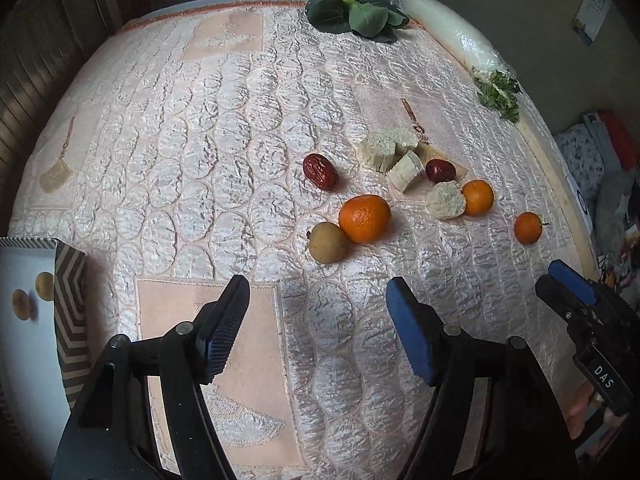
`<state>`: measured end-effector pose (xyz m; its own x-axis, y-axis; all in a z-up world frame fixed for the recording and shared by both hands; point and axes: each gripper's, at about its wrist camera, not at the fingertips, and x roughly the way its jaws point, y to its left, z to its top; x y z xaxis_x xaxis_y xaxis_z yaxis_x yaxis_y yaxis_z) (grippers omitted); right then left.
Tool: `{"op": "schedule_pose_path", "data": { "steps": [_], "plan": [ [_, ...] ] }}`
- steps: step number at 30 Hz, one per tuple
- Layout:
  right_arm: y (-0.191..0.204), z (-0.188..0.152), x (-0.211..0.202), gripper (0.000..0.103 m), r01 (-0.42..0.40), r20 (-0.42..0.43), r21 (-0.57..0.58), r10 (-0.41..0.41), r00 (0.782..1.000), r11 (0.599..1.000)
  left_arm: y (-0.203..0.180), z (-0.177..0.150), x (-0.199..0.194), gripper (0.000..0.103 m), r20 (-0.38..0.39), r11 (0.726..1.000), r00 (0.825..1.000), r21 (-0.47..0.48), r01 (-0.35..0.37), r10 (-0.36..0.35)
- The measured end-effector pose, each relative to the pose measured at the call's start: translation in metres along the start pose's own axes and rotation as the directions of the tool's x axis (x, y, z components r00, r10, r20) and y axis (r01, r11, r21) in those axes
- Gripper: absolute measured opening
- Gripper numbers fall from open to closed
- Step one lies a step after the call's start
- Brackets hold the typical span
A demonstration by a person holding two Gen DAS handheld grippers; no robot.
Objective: Organize fruits
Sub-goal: 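Withdraw the left gripper from the tray while the right gripper approaches an orange, then grasp the small pear with the left gripper while the right gripper grasps an orange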
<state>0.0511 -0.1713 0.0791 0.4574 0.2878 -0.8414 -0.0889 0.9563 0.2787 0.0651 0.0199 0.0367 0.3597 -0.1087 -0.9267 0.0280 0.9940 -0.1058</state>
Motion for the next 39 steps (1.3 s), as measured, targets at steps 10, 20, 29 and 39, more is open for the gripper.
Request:
{"op": "schedule_pose_path", "data": {
  "steps": [10, 20, 29, 39],
  "plan": [
    [-0.031, 0.012, 0.011, 0.038, 0.069, -0.003, 0.029, -0.069, 0.998, 0.997, 0.005, 0.005, 0.012, 0.071, -0.015, 1.0, 1.0, 0.003, -0.016, 0.016],
    [-0.04, 0.017, 0.023, 0.038, 0.077, -0.017, 0.048, -0.076, 0.997, 0.996, 0.009, 0.012, 0.023, 0.071, -0.01, 0.999, 0.999, 0.017, -0.05, 0.05],
    [-0.043, 0.021, 0.032, 0.038, 0.074, -0.026, 0.053, -0.073, 0.997, 0.996, 0.009, 0.015, 0.032, 0.071, -0.014, 0.997, 0.998, 0.045, -0.067, 0.068],
    [-0.037, 0.029, 0.046, 0.036, 0.09, -0.037, 0.027, -0.089, 0.995, 0.996, 0.007, 0.017, 0.038, 0.056, 0.007, 0.995, 0.997, 0.071, -0.074, 0.074]
  ]
}}
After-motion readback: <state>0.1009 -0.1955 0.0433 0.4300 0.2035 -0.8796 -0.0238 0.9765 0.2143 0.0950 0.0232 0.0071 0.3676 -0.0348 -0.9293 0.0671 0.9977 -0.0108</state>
